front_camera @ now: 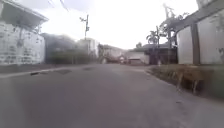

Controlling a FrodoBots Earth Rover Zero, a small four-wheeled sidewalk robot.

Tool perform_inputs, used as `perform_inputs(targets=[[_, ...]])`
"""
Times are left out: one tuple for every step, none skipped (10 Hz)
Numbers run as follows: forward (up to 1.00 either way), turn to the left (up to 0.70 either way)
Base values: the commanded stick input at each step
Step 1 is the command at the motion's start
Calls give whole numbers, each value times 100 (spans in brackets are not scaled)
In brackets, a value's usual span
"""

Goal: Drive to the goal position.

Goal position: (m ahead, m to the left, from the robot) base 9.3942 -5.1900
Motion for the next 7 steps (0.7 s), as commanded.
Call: perform_inputs(targets=[[100,-2],[100,-10],[100,-38],[100,-40],[100,-40],[100,-35],[100,-15]])
